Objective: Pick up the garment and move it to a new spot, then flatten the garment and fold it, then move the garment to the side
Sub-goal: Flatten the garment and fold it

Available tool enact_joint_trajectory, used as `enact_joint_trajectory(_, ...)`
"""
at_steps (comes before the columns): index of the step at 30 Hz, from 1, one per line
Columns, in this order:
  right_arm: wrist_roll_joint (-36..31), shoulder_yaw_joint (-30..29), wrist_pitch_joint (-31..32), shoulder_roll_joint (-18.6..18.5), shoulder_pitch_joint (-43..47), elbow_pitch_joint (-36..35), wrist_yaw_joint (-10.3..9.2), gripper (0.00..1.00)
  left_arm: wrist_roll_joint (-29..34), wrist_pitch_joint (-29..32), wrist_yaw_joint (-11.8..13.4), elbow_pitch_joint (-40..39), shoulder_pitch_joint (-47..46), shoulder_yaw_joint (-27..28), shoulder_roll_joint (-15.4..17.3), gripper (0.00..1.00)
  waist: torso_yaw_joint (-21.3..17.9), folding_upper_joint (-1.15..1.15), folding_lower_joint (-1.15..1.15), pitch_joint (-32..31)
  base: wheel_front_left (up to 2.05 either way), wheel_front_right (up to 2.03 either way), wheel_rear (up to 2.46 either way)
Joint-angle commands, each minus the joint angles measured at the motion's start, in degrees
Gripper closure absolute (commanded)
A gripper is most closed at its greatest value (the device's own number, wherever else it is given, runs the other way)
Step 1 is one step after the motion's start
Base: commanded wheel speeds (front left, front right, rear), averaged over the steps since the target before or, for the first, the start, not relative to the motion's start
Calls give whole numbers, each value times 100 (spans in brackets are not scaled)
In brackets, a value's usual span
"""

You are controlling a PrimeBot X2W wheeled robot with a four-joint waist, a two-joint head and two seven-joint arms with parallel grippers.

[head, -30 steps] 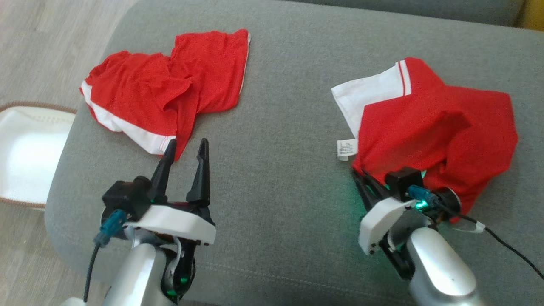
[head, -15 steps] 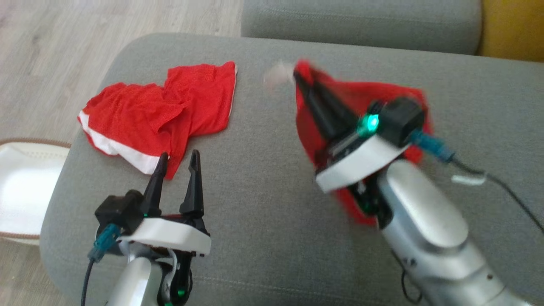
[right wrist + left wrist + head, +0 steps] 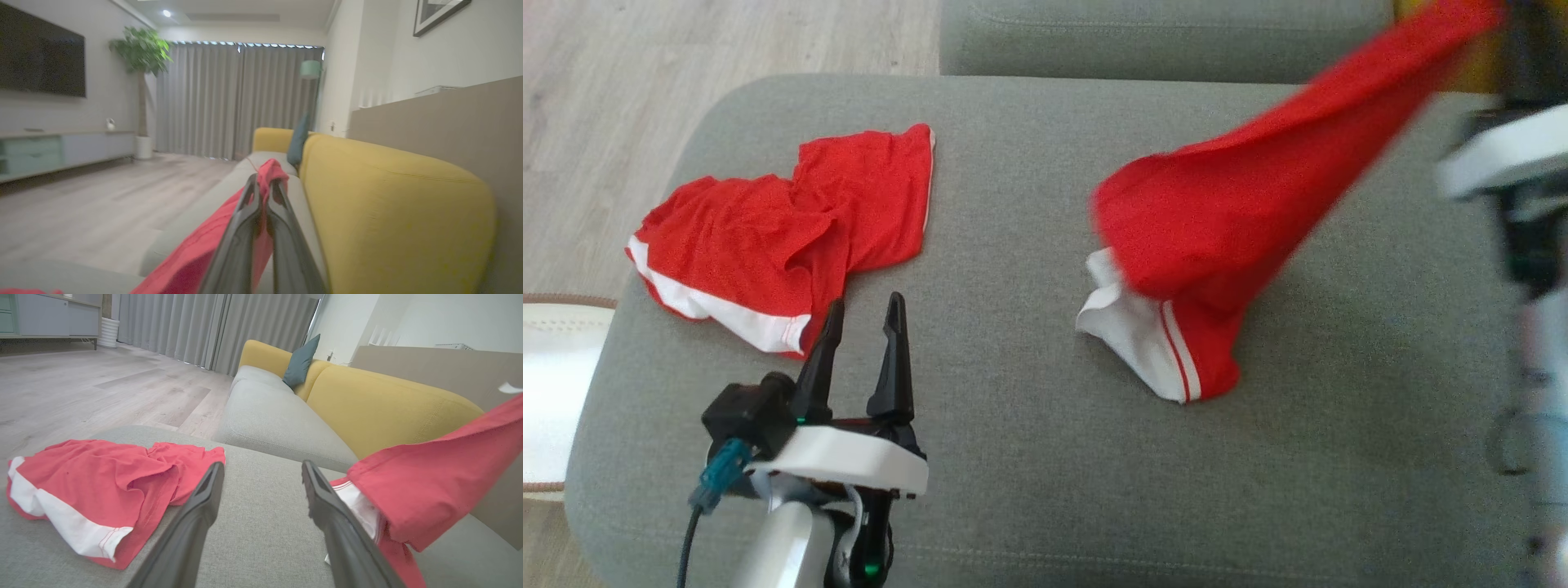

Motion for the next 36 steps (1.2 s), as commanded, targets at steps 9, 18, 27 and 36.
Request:
enact_joint_trajectory(9, -1084, -1495, 939, -892, 217, 373, -4, 100, 2, -35, -23, -203, -285, 132, 12, 0, -48, 0, 0, 163, 0, 0, 0)
enact_joint_trajectory(18, -1696, -2125, 971, -389, 286, 268, -4, 0, 67, -35, -96, -112, -381, 175, 12, 0, -136, 0, 0, 205, 0, 0, 0)
enact_joint_trajectory(27, -1123, -1160, 353, 288, 753, -565, -4, 0, 52, -35, -83, -76, -343, 187, 12, 0, -128, 0, 0, -7, 0, 0, 0)
enact_joint_trajectory(36, -341, -199, 283, 760, 2325, -1300, -4, 0, 7, -35, -27, -180, -219, 141, 12, 0, -25, 0, 0, -103, 0, 0, 0)
